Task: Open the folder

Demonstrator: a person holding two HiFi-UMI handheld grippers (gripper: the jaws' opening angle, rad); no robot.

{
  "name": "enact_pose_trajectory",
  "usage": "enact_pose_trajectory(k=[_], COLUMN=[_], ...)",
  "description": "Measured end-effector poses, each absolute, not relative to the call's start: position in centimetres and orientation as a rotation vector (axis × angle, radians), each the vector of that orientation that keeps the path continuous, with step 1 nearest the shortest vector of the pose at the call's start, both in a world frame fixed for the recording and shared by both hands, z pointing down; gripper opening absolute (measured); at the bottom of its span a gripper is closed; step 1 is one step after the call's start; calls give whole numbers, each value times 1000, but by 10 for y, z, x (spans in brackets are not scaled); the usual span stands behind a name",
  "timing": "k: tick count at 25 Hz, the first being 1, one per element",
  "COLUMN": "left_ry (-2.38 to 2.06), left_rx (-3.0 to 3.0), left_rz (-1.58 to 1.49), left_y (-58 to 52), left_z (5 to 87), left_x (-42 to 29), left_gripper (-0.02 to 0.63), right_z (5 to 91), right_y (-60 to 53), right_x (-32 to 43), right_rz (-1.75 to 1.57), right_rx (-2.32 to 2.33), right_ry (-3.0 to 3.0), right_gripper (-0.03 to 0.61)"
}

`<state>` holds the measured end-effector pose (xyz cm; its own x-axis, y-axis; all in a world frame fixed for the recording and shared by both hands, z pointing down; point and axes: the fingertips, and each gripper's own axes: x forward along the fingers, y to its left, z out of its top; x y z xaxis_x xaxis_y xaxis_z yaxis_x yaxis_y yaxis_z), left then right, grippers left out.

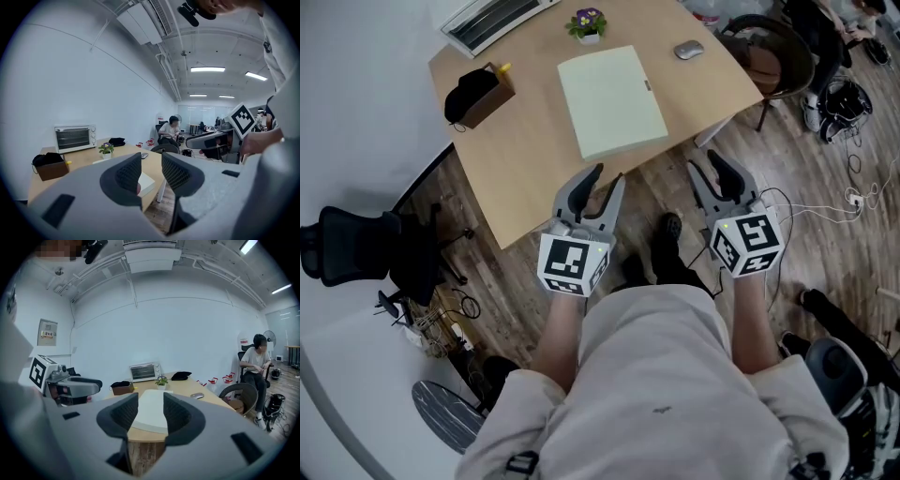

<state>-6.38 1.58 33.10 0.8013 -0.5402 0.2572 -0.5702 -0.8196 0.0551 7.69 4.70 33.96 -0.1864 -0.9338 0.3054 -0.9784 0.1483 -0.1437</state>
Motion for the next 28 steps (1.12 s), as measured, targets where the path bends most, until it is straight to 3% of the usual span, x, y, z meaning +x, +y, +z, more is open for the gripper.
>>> enact_pose_trajectory(k=[28], left_ry=[-1031], left_rx=[2847], left_rz=[625], left_y=[-14], left_z=[366], left_x=[28], left_gripper=[169], right_z=[371], right_y=[-23], right_x=[135], right_rz=[527], right_rx=[1603], right_ry=[-2444], right_gripper=[169])
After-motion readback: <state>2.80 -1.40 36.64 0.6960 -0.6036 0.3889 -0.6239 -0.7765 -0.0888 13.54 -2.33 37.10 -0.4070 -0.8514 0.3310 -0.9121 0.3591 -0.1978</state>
